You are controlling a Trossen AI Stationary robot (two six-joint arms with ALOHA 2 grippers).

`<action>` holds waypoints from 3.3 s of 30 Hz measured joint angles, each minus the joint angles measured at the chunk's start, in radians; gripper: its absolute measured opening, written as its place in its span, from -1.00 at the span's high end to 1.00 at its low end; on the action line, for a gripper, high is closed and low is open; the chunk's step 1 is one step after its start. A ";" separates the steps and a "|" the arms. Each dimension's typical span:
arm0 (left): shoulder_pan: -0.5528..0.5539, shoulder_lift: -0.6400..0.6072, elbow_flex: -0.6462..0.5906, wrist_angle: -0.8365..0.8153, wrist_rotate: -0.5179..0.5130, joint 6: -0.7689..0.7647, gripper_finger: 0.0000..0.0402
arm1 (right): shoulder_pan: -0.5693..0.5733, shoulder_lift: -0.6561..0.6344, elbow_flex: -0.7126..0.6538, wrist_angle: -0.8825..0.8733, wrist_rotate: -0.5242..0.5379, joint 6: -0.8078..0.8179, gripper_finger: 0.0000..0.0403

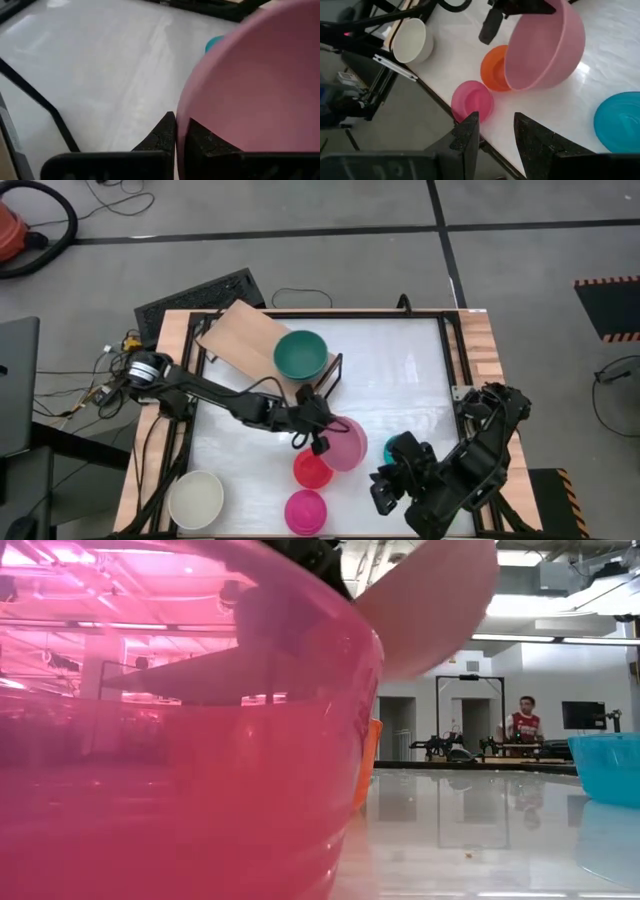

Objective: Place and stack bowls onto a shelf
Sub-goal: Stack the pink bowl on top of the green bowl on the shelf

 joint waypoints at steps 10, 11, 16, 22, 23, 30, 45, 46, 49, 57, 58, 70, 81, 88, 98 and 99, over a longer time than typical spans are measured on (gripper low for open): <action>-0.028 0.004 0.053 -0.105 -0.032 -0.010 1.00 | 0.006 0.000 0.000 0.000 0.005 0.004 0.27; -0.037 0.003 0.073 -0.158 -0.047 -0.008 1.00 | 0.006 0.000 0.000 0.000 0.008 -0.006 0.27; -0.070 -0.009 0.194 -0.421 -0.067 -0.015 1.00 | 0.003 0.000 0.000 0.000 0.010 -0.016 0.27; -0.138 -0.015 0.230 -0.530 0.025 -0.090 1.00 | 0.003 0.000 0.000 0.000 0.010 -0.017 0.27; -0.147 -0.018 0.230 -0.552 0.058 -0.103 1.00 | 0.003 0.000 0.000 0.001 0.010 -0.017 0.27; -0.224 -0.082 0.230 -0.902 0.268 -0.206 1.00 | 0.010 0.000 0.000 0.002 0.008 -0.013 0.27; -0.288 -0.144 -0.124 -0.693 0.242 -0.402 1.00 | 0.010 0.000 0.000 0.007 0.002 -0.013 0.27; -0.272 -0.143 -0.142 -0.660 0.252 -0.409 1.00 | 0.010 0.000 0.000 0.008 0.001 -0.012 0.27; -0.227 -0.144 -0.172 -0.580 0.293 -0.397 1.00 | 0.011 0.000 0.000 0.008 0.001 -0.013 0.27; -0.117 -0.144 -0.186 -0.344 0.256 -0.334 1.00 | 0.003 0.000 0.000 0.006 0.002 -0.030 0.27; -0.102 -0.144 -0.186 -0.311 0.248 -0.325 1.00 | 0.002 0.000 0.000 0.006 0.003 -0.037 0.27; -0.057 -0.150 -0.136 -0.458 0.324 -0.353 1.00 | -0.033 0.004 0.000 0.008 0.004 -0.054 0.27; -0.140 -0.143 -0.150 -0.620 0.277 -0.386 1.00 | -0.057 0.009 -0.001 0.048 0.007 -0.132 0.27; -0.139 -0.143 -0.155 -0.530 0.274 -0.407 0.88 | -0.104 0.020 -0.099 0.205 -0.050 -0.280 0.24; -0.137 -0.156 -0.155 -0.481 0.292 -0.379 0.22 | -0.138 0.021 -0.167 0.227 -0.084 -0.247 -0.09; -0.136 -0.167 -0.155 -0.480 0.306 -0.373 0.16 | -0.141 0.020 -0.174 0.224 -0.084 -0.237 -0.13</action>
